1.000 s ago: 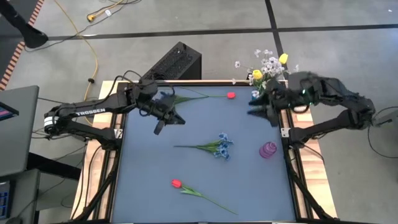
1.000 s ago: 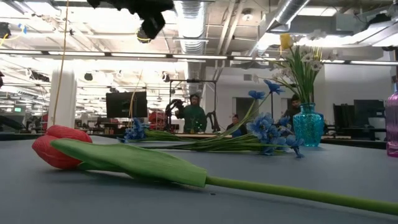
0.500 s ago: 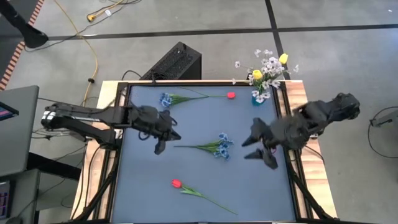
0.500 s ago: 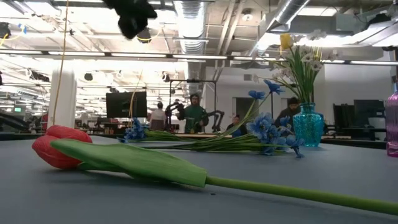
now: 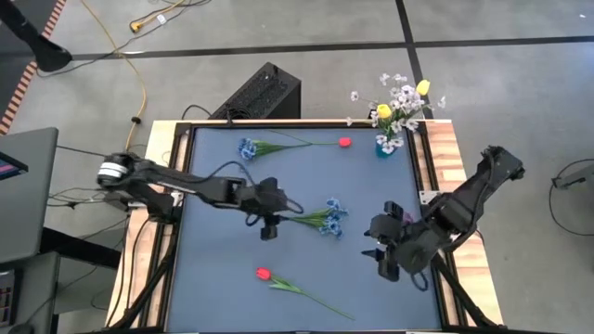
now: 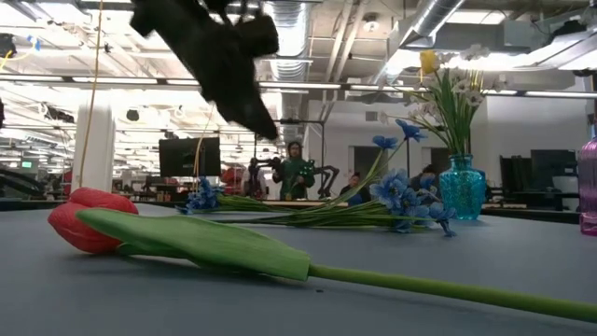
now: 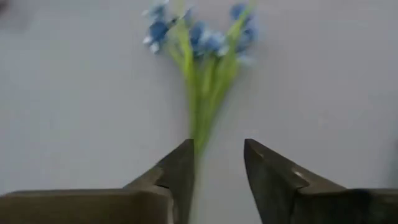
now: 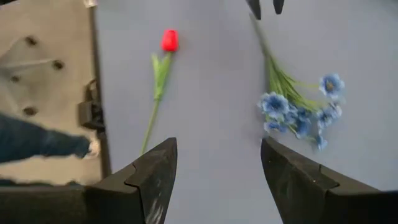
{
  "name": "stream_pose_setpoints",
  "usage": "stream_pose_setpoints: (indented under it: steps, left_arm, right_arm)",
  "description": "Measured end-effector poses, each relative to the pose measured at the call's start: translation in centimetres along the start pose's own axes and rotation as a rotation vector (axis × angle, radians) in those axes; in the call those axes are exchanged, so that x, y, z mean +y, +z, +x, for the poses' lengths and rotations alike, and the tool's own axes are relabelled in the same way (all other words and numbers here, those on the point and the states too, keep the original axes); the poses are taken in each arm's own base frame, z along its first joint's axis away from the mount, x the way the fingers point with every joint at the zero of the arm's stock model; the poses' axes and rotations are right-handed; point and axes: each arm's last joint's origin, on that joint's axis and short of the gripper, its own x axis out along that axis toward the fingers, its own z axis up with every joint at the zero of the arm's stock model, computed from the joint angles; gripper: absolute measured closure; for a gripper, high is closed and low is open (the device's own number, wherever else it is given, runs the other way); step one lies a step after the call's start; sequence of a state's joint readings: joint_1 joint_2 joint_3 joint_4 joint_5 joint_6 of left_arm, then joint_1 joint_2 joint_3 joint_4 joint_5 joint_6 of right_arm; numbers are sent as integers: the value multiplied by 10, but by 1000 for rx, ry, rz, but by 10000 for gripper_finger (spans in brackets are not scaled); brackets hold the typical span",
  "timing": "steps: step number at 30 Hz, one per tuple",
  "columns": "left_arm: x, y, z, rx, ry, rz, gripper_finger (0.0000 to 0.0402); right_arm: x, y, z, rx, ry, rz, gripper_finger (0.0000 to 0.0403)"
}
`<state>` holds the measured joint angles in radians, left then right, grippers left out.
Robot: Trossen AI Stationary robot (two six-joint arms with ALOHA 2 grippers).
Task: Sort flowers into vase by color
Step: Put the bottom blue flowers into the violet vase
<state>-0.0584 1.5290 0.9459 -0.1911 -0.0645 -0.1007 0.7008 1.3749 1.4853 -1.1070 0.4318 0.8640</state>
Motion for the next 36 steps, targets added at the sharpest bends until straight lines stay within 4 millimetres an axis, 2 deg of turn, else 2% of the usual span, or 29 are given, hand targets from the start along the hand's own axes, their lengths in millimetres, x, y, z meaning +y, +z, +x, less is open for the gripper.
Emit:
stream_pose_setpoints:
  steps: [5, 10, 13, 16, 22, 26, 31, 36]
  left_arm:
    - [15, -17, 37, 114, 11, 43, 249]
    - [18, -30, 60, 176, -105, 89, 250]
    - [19, -39, 72, 220, -53, 128, 250]
    - [21, -41, 80, 202, 15, 144, 250]
    - [19, -41, 83, 192, -1, 170, 254]
    - [15, -45, 82, 232, 20, 168, 288]
    - [7, -53, 82, 234, 38, 159, 380]
    - [0, -52, 77, 232, 31, 161, 396]
  right_arm:
    - [-1, -11, 20, -22, -52, 65, 143]
    - [-6, -13, 30, -51, -64, 124, 143]
    - [-8, -13, 34, -61, -81, 146, 143]
    - [-11, -10, 37, -81, -92, 162, 143]
    - [-12, -7, 40, -94, -89, 183, 143]
    - [-12, -7, 40, -94, -87, 184, 143]
    - [-13, -8, 40, -92, -90, 182, 143]
    - [-13, -8, 36, -60, -55, 187, 143]
